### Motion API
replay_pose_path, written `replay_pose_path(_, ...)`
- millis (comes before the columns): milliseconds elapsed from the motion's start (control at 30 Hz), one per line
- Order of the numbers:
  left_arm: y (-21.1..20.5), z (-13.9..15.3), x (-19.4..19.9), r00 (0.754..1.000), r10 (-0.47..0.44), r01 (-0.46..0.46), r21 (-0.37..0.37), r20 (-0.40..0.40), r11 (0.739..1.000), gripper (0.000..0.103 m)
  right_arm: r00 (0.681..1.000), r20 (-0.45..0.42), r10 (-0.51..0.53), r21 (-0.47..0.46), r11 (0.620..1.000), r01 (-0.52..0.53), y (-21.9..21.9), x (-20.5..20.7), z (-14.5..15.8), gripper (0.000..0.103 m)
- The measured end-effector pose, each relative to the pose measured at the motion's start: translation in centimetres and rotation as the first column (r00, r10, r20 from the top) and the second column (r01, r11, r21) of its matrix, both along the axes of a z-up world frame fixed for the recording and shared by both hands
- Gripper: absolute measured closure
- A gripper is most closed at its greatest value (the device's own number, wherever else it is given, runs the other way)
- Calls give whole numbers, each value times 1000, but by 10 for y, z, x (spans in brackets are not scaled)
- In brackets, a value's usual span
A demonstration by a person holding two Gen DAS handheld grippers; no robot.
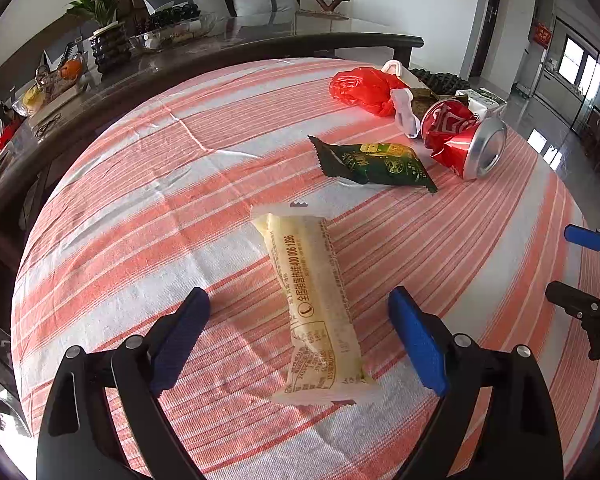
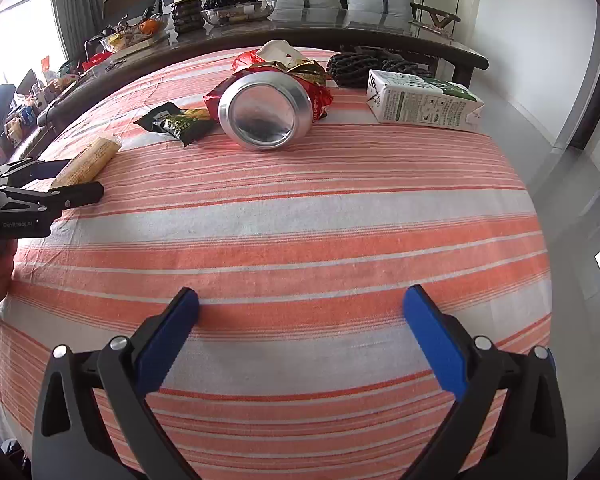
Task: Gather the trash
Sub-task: 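Move both open grippers back over the table toward the cream bread bag, then grasp the crushed red can with the right gripper while the left gripper grasps the cream bread bag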
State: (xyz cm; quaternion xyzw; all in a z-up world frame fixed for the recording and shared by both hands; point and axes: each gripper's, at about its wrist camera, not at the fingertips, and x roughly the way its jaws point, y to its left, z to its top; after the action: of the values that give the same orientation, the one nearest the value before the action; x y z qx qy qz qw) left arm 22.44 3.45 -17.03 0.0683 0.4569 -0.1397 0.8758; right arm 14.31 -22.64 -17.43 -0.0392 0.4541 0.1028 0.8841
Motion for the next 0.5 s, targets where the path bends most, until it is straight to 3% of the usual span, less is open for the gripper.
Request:
replay_pose_path(167, -3, -2, 2, 1000, -14, 14, 13, -8, 1000, 5, 1000, -16, 19, 4, 1000, -19, 2, 8, 1, 5)
replay_pose_path(367, -3, -2, 2, 1000, -14, 14, 9, -9, 1000, 4, 998, 24, 57, 148, 987, -60, -2, 60, 18, 5)
replay_pose_path(500, -3, -2, 2, 1000, -14, 14, 9, -9, 1000, 4, 994, 30, 101, 192, 976, -105, 5, 92, 21, 5)
